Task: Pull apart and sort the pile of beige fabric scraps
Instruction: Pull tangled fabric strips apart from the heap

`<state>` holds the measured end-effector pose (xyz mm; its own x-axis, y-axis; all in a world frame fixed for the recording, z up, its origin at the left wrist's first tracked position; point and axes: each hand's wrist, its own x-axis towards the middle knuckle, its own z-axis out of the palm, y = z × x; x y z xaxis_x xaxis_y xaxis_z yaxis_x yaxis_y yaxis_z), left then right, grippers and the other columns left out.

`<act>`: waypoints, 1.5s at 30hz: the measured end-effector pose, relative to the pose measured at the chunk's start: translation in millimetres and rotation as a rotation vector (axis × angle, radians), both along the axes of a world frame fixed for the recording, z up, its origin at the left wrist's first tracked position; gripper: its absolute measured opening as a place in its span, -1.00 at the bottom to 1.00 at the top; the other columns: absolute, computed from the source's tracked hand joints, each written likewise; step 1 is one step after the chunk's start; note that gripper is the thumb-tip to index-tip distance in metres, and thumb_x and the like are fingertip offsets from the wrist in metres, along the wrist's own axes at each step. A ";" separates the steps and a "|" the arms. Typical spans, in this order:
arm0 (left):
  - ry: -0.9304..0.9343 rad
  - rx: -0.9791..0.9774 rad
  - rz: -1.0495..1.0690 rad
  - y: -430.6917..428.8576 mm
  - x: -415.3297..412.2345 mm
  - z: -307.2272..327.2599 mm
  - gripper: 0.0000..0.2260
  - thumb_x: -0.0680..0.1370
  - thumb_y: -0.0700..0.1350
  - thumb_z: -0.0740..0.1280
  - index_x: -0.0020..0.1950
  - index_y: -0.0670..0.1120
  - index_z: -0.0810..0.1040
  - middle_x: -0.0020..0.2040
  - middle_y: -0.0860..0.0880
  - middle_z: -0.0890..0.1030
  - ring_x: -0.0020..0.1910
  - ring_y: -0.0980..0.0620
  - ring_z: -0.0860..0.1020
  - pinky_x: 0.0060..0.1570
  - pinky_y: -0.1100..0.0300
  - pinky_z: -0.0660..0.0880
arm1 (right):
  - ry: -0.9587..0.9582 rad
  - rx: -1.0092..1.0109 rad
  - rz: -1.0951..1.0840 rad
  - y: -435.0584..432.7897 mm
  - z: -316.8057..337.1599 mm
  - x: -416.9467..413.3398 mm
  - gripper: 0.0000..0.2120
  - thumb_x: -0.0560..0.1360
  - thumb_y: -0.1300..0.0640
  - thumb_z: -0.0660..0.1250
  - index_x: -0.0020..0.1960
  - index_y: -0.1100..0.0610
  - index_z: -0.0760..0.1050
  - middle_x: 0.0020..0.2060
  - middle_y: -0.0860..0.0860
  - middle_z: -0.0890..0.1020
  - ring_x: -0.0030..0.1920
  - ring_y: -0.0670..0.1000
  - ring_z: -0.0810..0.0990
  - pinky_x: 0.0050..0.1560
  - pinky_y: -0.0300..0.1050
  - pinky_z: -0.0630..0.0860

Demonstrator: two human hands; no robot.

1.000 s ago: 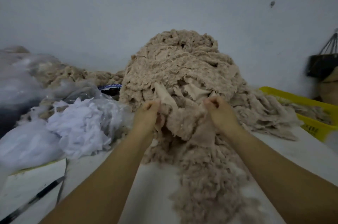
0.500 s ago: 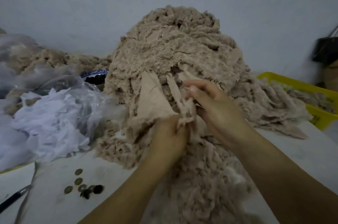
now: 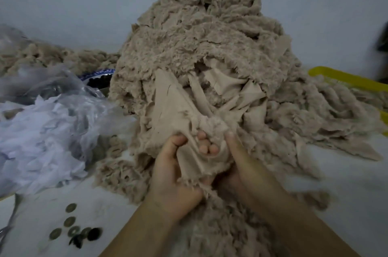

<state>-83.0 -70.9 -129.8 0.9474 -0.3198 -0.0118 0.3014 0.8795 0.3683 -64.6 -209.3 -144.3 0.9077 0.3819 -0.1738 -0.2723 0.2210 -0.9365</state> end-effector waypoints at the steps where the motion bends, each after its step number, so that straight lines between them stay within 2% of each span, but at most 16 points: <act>1: 0.002 0.059 -0.007 -2.4 -1.0 -0.1 -0.76 0.53 -0.13 0.25 -0.22 -0.23 0.62 -0.38 -0.13 0.53 -0.30 -0.09 0.57 -0.20 0.08 0.60 | 0.053 0.127 -0.029 0.5 1.4 3.2 -0.34 0.42 -0.29 0.40 0.31 0.17 0.54 0.02 0.17 0.70 0.00 0.10 0.71 0.07 0.05 0.60; 3: -0.005 0.173 -0.005 -4.1 -1.7 -2.3 -0.81 0.43 -0.11 0.30 -0.26 -0.21 0.58 -0.41 -0.11 0.46 -0.33 -0.07 0.47 -0.25 0.12 0.54 | 0.047 0.223 -0.131 -2.0 9.8 11.9 -0.45 0.56 -0.07 0.30 0.34 0.34 0.43 -0.09 0.27 0.66 -0.19 0.19 0.67 -0.10 0.05 0.62; 7: 0.015 0.226 0.036 -1.0 2.0 -6.9 -0.58 0.53 0.13 0.26 -0.25 -0.22 0.55 -0.46 -0.10 0.39 -0.43 0.00 0.35 -0.40 0.21 0.43 | -0.009 0.290 -0.299 -12.2 29.1 25.4 -0.66 0.62 -0.02 0.21 0.31 0.11 0.54 0.15 0.06 0.69 0.15 0.04 0.67 0.30 0.09 0.50; 10: -0.013 0.402 0.032 -1.7 3.0 -7.6 -0.40 0.43 0.38 0.33 -0.19 -0.20 0.66 -0.42 -0.12 0.53 -0.55 0.03 0.47 -0.47 0.24 0.48 | -0.017 0.248 -0.301 -8.9 36.2 27.9 -0.68 0.64 -0.02 0.22 0.30 0.08 0.55 0.14 0.04 0.69 0.16 0.05 0.67 0.31 0.10 0.50; 13: -0.096 0.702 0.065 -5.9 -0.4 -7.1 -0.47 0.40 0.37 0.37 -0.01 -0.07 0.74 -0.09 -0.09 0.73 -0.21 0.03 0.70 -0.24 0.24 0.59 | -0.077 0.091 -0.330 3.5 32.0 20.6 -0.70 0.66 -0.04 0.20 0.27 0.06 0.57 0.12 0.04 0.70 0.15 0.05 0.67 0.30 0.11 0.51; 16: -0.119 0.873 0.221 -8.2 1.0 -4.1 -0.43 0.37 0.33 0.48 0.16 -0.07 0.64 0.05 -0.07 0.72 0.04 -0.01 0.69 0.07 0.06 0.61 | -0.303 -0.195 -0.415 16.7 21.8 9.9 -0.80 0.63 -0.08 0.23 0.12 -0.07 0.59 0.00 -0.11 0.72 0.05 -0.10 0.68 0.15 -0.02 0.59; 20: -0.107 0.979 0.418 -8.3 4.2 -0.9 -0.63 0.42 0.25 0.47 0.04 0.00 0.66 0.00 -0.06 0.73 0.02 -0.04 0.70 0.09 -0.06 0.62 | -0.395 -0.258 -0.357 22.9 16.9 4.6 -0.77 0.51 -0.20 0.36 0.05 -0.09 0.59 -0.10 -0.20 0.72 -0.08 -0.19 0.70 -0.10 -0.28 0.61; 23: 0.087 0.789 0.580 1.9 16.3 -5.0 -0.70 0.63 0.09 0.30 0.04 -0.14 0.64 -0.16 -0.07 0.73 -0.18 0.00 0.72 -0.23 0.17 0.63 | -0.282 -0.186 -0.317 16.4 11.5 5.8 -0.53 0.32 -0.45 0.37 0.00 -0.13 0.66 -0.07 -0.10 0.74 -0.03 -0.06 0.72 0.06 0.00 0.63; 25: 0.246 0.478 0.669 26.0 26.7 -3.6 -0.78 0.68 -0.02 0.22 0.02 -0.09 0.60 -0.32 0.02 0.67 -0.41 0.12 0.62 -0.41 0.32 0.52 | -0.194 -0.076 -0.422 6.0 11.2 11.1 -0.55 0.31 -0.40 0.36 0.02 -0.13 0.67 -0.05 -0.01 0.74 -0.02 0.04 0.72 0.13 0.09 0.58; 28: 0.247 0.214 0.642 48.5 28.6 -1.1 -0.73 0.70 0.02 0.16 0.12 -0.07 0.60 -0.15 -0.03 0.67 -0.35 0.12 0.59 -0.31 0.27 0.54 | -0.034 0.163 -0.500 -12.0 16.9 23.6 -0.65 0.49 -0.20 0.35 0.06 0.03 0.71 0.00 0.06 0.73 0.01 0.05 0.72 0.07 -0.01 0.61; 31: 0.117 0.258 0.419 37.8 21.2 -3.2 -0.37 0.60 0.35 0.08 -0.29 -0.14 0.59 -0.22 -0.15 0.65 -0.40 0.01 0.60 -0.44 0.25 0.52 | 0.021 0.250 -0.478 -11.9 17.9 24.8 -0.75 0.55 -0.03 0.32 -0.08 0.03 0.74 -0.08 0.04 0.74 -0.07 -0.01 0.73 -0.18 -0.17 0.61; 33: 0.004 0.451 0.282 25.7 17.9 -2.5 -0.28 0.42 0.50 0.09 -0.45 -0.15 0.51 -0.33 -0.16 0.60 -0.51 0.02 0.49 -0.54 0.26 0.41 | -0.040 0.207 -0.482 -7.5 13.8 22.8 -0.77 0.57 0.00 0.31 -0.06 0.04 0.73 -0.03 0.03 0.73 0.03 0.00 0.70 -0.03 -0.11 0.59; 37: -0.084 0.938 0.137 -1.1 9.6 -8.3 -0.43 0.34 0.41 0.30 -0.19 -0.11 0.68 -0.26 -0.04 0.68 -0.34 0.04 0.64 -0.35 0.23 0.56 | -0.120 0.173 -0.457 -3.7 11.4 17.5 -0.79 0.57 -0.06 0.33 0.02 0.02 0.67 0.11 0.03 0.69 0.20 0.08 0.64 0.29 0.14 0.48; 40: -0.057 0.724 0.089 -6.1 12.4 0.7 -0.59 0.55 0.17 0.31 0.14 -0.12 0.69 0.11 -0.10 0.71 0.12 -0.04 0.67 0.05 0.15 0.62 | -0.195 0.055 -0.391 5.1 10.8 9.5 -0.81 0.60 -0.07 0.30 0.06 -0.09 0.68 0.04 -0.02 0.73 0.09 -0.02 0.69 0.20 0.03 0.53; 42: 0.068 0.494 0.166 -5.1 23.1 7.7 -0.69 0.56 0.03 0.33 0.05 -0.19 0.67 -0.03 -0.11 0.72 -0.08 -0.01 0.71 -0.14 0.22 0.63 | -0.243 -0.041 -0.370 9.8 7.5 7.0 -0.80 0.62 -0.08 0.26 0.06 -0.14 0.67 0.03 -0.07 0.73 0.07 -0.05 0.70 0.12 -0.04 0.56; 45: 0.220 0.283 0.372 -1.7 38.8 15.6 -0.78 0.63 -0.07 0.28 -0.14 -0.15 0.58 -0.36 -0.01 0.56 -0.48 0.14 0.47 -0.51 0.34 0.41 | -0.231 -0.061 -0.545 7.4 10.0 14.1 -0.75 0.64 -0.09 0.21 0.13 -0.03 0.62 0.04 0.00 0.72 0.07 0.01 0.69 0.05 -0.04 0.62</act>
